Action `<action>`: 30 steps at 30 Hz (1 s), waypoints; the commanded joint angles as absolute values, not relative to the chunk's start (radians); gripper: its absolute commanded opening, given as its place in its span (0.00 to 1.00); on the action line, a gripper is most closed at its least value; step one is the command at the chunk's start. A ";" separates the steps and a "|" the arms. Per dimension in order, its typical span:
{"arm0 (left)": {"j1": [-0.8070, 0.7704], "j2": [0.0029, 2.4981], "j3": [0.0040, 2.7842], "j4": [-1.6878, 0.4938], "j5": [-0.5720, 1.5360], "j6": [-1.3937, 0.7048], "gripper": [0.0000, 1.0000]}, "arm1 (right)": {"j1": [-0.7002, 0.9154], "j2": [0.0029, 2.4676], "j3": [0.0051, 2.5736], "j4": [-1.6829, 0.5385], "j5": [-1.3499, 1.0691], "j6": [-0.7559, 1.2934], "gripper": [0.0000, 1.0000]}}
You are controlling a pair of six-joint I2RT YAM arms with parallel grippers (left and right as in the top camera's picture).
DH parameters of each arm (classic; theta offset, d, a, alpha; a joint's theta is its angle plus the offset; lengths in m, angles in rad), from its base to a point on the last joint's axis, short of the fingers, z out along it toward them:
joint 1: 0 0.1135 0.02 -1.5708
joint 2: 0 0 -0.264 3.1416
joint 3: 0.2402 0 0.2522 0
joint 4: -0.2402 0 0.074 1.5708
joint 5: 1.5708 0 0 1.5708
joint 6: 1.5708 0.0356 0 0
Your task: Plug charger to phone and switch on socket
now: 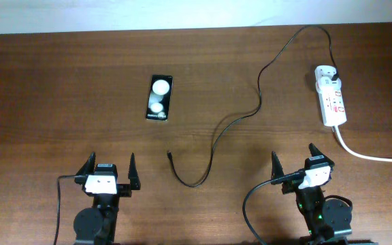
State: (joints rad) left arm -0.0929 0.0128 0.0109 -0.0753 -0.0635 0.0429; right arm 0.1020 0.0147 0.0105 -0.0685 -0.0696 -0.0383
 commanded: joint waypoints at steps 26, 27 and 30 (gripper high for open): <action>-0.096 0.006 0.009 -0.081 -0.060 0.058 0.99 | 0.111 0.006 0.006 -0.075 -0.068 -0.045 0.99; -0.096 0.006 0.009 -0.081 -0.060 0.058 0.99 | 0.111 0.006 0.006 -0.075 -0.068 -0.045 0.99; -0.096 0.006 0.009 -0.080 -0.075 0.058 0.99 | 0.111 0.006 0.006 -0.075 -0.068 -0.045 0.99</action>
